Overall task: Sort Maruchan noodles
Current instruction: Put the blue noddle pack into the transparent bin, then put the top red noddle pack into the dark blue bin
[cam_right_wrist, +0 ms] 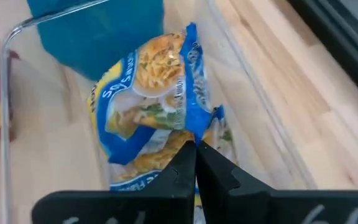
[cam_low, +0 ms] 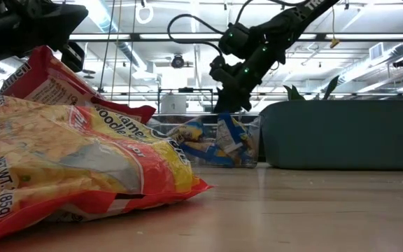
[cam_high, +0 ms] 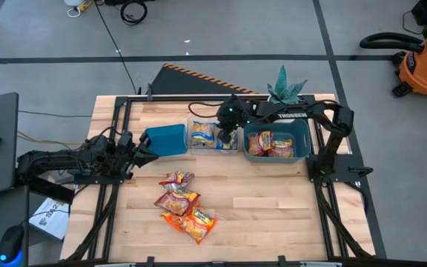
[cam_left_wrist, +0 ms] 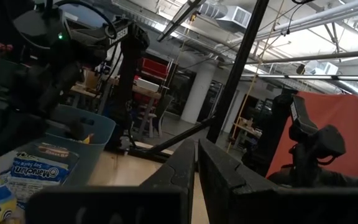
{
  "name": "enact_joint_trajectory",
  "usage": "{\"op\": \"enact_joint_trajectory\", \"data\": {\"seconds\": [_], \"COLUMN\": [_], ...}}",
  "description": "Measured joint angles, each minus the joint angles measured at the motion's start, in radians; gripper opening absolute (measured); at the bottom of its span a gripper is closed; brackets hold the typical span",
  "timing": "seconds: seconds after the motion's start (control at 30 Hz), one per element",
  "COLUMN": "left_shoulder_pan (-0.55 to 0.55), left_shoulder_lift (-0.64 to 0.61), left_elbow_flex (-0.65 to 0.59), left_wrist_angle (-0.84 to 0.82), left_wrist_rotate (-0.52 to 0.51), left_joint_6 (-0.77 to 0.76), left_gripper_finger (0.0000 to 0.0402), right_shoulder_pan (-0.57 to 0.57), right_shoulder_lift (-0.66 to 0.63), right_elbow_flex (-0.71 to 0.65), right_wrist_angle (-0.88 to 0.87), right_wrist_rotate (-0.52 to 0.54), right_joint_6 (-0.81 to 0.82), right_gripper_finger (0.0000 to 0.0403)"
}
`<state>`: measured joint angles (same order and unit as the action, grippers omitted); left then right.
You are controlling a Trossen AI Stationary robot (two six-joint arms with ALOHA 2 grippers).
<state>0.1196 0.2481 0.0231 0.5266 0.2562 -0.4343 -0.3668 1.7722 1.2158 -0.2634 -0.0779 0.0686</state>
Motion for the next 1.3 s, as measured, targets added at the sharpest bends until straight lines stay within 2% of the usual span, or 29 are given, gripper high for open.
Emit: {"op": "enact_joint_trajectory", "data": {"seconds": [0.17,0.4,0.47,0.57,0.67,0.83,1.0,1.1,1.3], "left_shoulder_pan": [0.000,0.000,0.000,0.000,0.000,0.000,0.000,0.000,0.000], "left_shoulder_lift": [0.000,0.000,0.000,0.000,0.000,0.000,0.000,0.000,0.000], "left_elbow_flex": [0.000,0.000,0.000,0.000,0.000,0.000,0.000,0.000,0.000], "left_wrist_angle": [0.000,-0.001,0.000,0.000,-0.001,0.000,0.000,0.000,0.000], "left_wrist_rotate": [0.000,0.000,0.000,0.000,0.000,0.000,0.000,0.000,0.000], "left_joint_6": [0.000,0.000,0.000,0.000,0.000,0.000,0.000,0.000,0.000], "left_gripper_finger": [0.0027,0.0027,0.0027,0.0027,0.0027,0.0027,0.0027,0.0027,0.0027], "right_shoulder_pan": [-0.006,0.002,0.031,0.096,0.162,0.228,0.229,0.220,0.245], "right_shoulder_lift": [-0.038,-0.174,-0.221,-0.296,-0.371,-0.499,-0.611,-0.667,-0.787], "right_elbow_flex": [0.000,0.000,-0.008,-0.067,-0.166,-0.366,-0.542,-0.618,-0.706], "right_wrist_angle": [-0.059,-0.128,-0.166,-0.168,-0.100,0.131,0.419,0.576,0.552], "right_wrist_rotate": [-0.020,-0.013,0.022,0.129,0.224,0.249,0.283,0.345,0.345], "right_joint_6": [-0.018,-0.019,-0.024,-0.045,-0.057,-0.105,-0.271,-0.267,-0.168], "right_gripper_finger": [0.0035,0.0060,0.0059,0.0053,0.0049,0.0048,0.0048,0.0048,0.0047]}}
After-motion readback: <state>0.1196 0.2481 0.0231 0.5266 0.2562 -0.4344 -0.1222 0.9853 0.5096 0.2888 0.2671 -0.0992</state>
